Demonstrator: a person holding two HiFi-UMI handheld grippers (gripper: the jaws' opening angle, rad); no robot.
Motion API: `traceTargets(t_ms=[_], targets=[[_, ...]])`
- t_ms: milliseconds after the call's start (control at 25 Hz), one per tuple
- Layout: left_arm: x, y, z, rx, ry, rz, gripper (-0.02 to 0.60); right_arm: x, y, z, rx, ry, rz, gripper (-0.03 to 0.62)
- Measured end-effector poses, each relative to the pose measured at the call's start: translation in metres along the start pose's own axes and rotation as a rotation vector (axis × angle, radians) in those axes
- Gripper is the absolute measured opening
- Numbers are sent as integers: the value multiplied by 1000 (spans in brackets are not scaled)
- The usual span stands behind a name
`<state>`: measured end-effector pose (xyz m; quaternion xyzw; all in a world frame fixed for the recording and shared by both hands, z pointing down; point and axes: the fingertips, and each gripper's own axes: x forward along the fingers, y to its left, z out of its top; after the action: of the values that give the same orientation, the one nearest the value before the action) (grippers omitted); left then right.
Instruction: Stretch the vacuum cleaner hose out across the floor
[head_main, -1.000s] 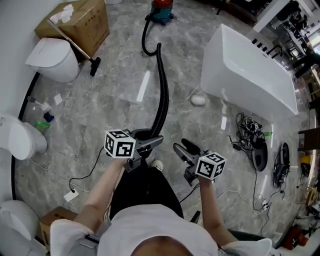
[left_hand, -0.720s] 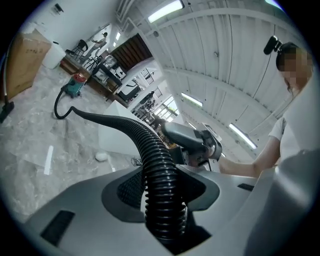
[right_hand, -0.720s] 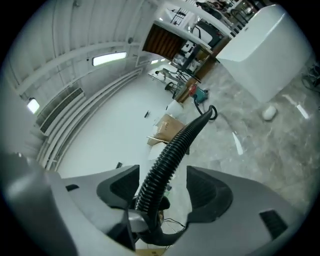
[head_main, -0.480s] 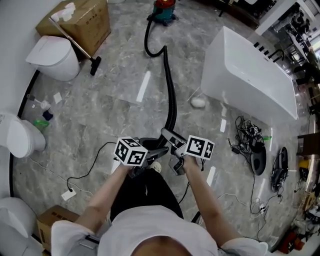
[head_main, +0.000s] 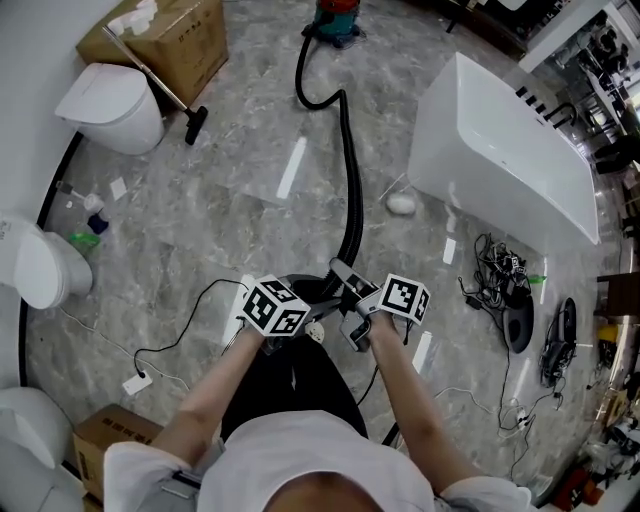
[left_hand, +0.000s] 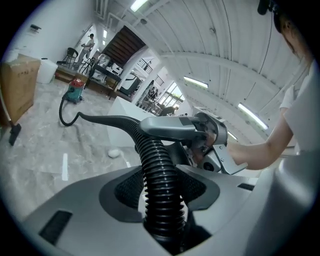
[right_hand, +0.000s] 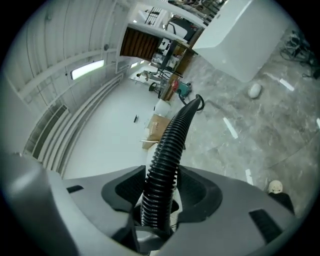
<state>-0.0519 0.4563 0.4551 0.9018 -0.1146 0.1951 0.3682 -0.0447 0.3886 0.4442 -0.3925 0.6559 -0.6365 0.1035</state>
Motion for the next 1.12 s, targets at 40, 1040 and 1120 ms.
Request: traceTargets(t_ms=[40,1040,1120], targets=[[-1,0,1,-26,-12,-28,190,0,-1,2,40,-16,23,202],[-220,109,20,-354,-528,185,204,-33,-15,78,509,-364,446,184],[-218,103,7,-398,-541,169,204,-37,-15,82,548,-402,490,184]])
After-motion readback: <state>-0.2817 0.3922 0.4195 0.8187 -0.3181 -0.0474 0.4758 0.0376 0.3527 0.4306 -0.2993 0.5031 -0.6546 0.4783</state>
